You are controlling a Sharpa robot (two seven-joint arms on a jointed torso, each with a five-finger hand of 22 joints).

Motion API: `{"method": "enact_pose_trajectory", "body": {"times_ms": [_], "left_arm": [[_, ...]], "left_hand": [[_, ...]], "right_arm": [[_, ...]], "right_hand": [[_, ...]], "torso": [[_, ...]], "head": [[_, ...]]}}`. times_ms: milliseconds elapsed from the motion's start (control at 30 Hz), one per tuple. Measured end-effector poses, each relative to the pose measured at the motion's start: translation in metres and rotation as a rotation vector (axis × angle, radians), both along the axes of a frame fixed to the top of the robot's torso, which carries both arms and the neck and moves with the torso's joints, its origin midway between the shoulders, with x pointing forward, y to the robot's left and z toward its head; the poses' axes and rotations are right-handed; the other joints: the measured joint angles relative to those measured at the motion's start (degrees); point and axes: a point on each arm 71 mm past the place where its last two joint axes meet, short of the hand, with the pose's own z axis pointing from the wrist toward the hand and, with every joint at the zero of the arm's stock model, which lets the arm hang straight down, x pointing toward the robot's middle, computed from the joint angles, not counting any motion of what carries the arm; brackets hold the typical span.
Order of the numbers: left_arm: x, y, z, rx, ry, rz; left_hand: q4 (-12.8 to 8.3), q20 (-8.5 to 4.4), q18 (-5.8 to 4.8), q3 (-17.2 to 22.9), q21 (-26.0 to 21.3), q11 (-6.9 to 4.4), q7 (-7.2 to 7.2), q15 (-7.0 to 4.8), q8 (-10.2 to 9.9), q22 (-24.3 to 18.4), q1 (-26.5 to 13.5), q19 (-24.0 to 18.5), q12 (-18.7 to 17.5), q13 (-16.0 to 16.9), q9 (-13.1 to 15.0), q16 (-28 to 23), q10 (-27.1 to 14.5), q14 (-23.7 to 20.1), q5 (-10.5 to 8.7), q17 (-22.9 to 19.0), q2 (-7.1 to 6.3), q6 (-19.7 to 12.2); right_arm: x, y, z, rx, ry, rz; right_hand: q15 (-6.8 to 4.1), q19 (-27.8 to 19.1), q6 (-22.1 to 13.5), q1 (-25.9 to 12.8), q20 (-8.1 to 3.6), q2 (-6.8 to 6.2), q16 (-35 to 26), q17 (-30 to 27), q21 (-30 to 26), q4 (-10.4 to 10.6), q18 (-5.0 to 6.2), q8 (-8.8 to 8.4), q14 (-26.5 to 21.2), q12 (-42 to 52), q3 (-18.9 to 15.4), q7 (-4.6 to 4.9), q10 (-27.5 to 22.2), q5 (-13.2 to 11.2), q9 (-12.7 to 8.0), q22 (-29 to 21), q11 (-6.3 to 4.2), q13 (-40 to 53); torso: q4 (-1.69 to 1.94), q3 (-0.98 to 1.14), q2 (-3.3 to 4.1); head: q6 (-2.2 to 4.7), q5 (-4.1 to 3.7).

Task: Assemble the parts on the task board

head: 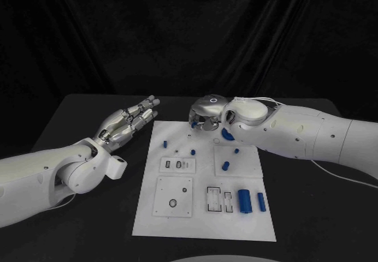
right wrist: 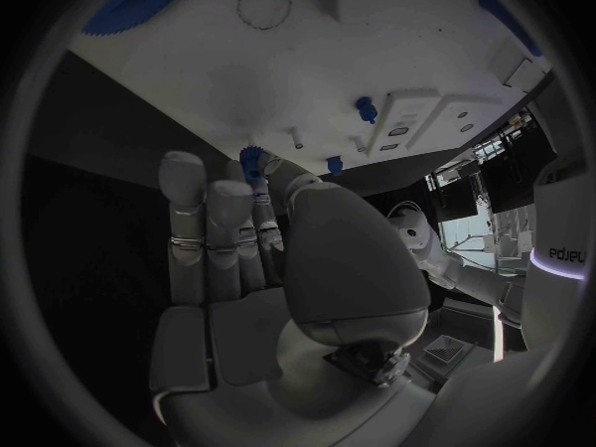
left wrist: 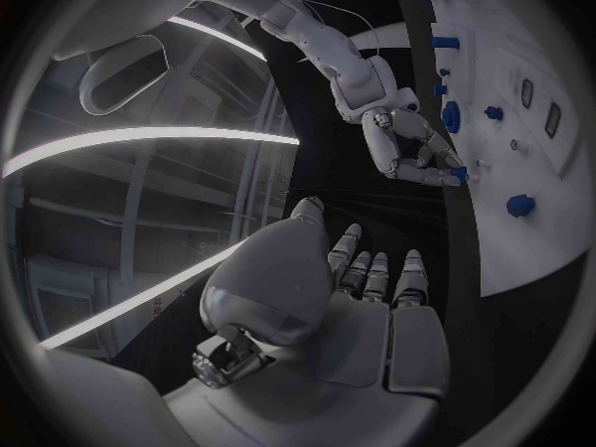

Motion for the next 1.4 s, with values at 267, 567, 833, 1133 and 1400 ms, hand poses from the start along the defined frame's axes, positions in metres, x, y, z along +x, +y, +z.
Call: {"method": "enact_pose_trajectory", "body": {"times_ms": [267, 567, 833, 1133, 1400], "left_arm": [[0.000, -0.001, 0.000, -0.006, 0.005, -0.007], [0.001, -0.002, -0.001, -0.014, 0.011, -0.013], [0.002, -0.002, -0.001, -0.017, 0.014, -0.018], [0.003, -0.003, -0.001, -0.019, 0.016, -0.022], [0.004, -0.002, -0.001, -0.019, 0.017, -0.022]], "left_hand": [[0.0, 0.00, 0.00, 0.0, 0.0, 0.06, 0.01, 0.00, 0.1, 0.0, 0.2, 0.0, 0.0, 0.0, 0.1, 0.0, 0.1, 0.0, 0.00, 0.0, 0.23, 0.4], [0.2, 0.42, 0.00, 0.2, 0.0, 0.41, 0.22, 0.42, 0.2, 0.0, 0.2, 0.0, 0.0, 0.0, 0.1, 0.0, 0.0, 0.0, -0.01, 0.0, 0.23, 0.6], [0.2, 0.63, 0.00, 0.2, 0.0, 0.61, 0.41, 0.42, 0.5, 0.0, 0.2, -0.2, 0.0, 0.0, 0.2, 0.0, 0.2, 0.0, -0.03, 0.0, 0.23, 1.2], [0.2, 0.83, 0.00, 0.5, 0.0, 0.80, 0.62, 0.82, 0.7, 0.0, 0.4, 0.0, 0.0, 0.1, 0.2, 0.0, 0.4, 0.0, -0.04, 0.0, 0.45, 1.8], [0.2, 0.83, 0.00, 0.5, 0.0, 1.01, 0.62, 0.82, 0.7, 0.0, 0.4, 0.0, 0.0, 0.1, 0.2, 0.0, 0.2, 0.0, -0.04, 0.0, 0.45, 1.8]], "right_arm": [[0.001, 0.001, -0.004, -0.005, 0.003, -0.005], [0.005, 0.003, -0.006, -0.006, 0.004, -0.012], [0.005, 0.004, -0.011, -0.008, 0.010, -0.007], [0.005, 0.004, -0.012, -0.011, 0.014, -0.005], [0.005, 0.001, -0.014, -0.020, 0.022, -0.011]], "right_hand": [[0.00, -0.2, -0.1, -0.2, 0.21, -0.22, 0.0, 0.0, 0.0, 0.2, 0.00, -0.12, 0.0, 0.0, 0.2, 0.03, -0.1, 0.0, 0.0, 0.2, 0.11, 0.0], [0.20, -0.4, -0.6, 0.0, 0.41, -0.45, 0.0, -0.5, 0.3, 0.4, 0.01, -0.51, -0.2, 0.0, 0.4, 0.13, -0.9, 0.0, 0.0, 0.7, 0.10, 0.0], [0.18, -1.0, -1.0, 0.0, 0.20, -0.46, -0.5, -1.1, 0.3, 0.4, 0.01, -0.83, -0.6, 0.0, 0.7, 0.13, -1.6, 0.0, -0.2, 0.5, 0.39, 0.0], [0.26, -1.6, -1.8, -0.6, 0.41, -1.06, -0.7, -1.4, 0.1, 0.5, 0.01, -1.29, -1.4, 0.0, 0.9, 0.02, -2.7, -0.2, -0.2, 0.5, 0.62, 0.0], [1.39, -5.4, -25.9, -1.3, 1.43, -2.33, -3.6, -4.4, -3.3, 1.2, 0.02, -2.26, -4.4, 0.0, -1.8, -3.37, -18.4, -2.4, -5.3, -1.5, 2.49, 0.0]], "torso": [[-0.13, 0.00, -0.04], [-0.09, 0.01, -0.09], [0.02, -0.04, -0.07], [0.04, -0.04, -0.04], [-0.08, -0.01, -0.05]], "head": [[-0.03, -0.01], [-0.31, -0.08], [-0.41, -0.21], [-0.48, -0.33], [-0.49, -0.13]]}}
